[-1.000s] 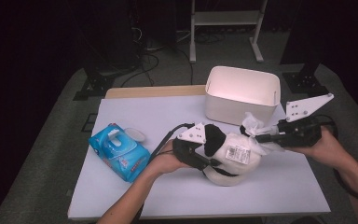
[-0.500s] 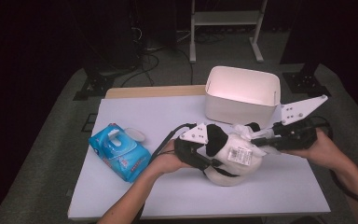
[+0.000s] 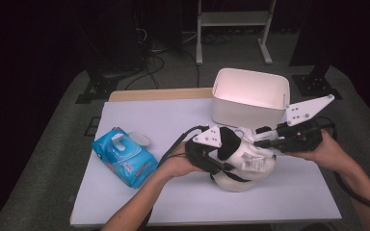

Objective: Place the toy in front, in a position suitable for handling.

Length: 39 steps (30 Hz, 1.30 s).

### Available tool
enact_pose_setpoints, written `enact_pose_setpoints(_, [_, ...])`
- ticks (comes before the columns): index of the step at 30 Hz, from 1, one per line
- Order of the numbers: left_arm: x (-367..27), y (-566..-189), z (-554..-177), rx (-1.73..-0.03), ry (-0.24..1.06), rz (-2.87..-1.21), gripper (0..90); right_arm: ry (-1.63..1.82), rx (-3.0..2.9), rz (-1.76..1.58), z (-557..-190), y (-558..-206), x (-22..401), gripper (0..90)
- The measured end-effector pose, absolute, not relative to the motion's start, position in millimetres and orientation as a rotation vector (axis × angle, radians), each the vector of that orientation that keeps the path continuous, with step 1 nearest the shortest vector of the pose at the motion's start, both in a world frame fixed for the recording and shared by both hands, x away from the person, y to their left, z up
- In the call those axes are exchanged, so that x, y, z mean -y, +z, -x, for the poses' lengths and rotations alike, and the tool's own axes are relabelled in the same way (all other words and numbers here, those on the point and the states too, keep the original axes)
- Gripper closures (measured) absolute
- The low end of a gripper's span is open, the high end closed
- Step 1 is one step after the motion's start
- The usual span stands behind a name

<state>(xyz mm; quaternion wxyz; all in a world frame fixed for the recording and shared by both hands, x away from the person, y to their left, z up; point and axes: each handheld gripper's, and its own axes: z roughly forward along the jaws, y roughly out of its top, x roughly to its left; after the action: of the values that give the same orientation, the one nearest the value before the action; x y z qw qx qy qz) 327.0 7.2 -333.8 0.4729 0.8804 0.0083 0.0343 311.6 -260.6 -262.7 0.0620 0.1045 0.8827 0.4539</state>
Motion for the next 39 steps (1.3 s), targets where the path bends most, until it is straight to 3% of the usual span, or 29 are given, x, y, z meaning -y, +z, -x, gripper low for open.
enact_pose_setpoints(4, [-8.5, -334.0, -326.7, -0.026, 0.088, -2.155, 40.0, 1.337, -2.684, -0.258, -306.8, -257.7, 248.0, 79.9])
enact_pose_setpoints(16, [-11.8, -335.8, -329.9, -0.047, 0.07, -2.14, 39.9, 1.307, -2.712, -0.32, -299.7, -266.9, 277.5, 79.9])
enact_pose_setpoints(39, [-6.5, -330.1, -329.6, -0.039, 0.066, -2.15, 40.1, 1.328, -2.68, -0.309, -302.9, -260.1, 272.3, 79.8])
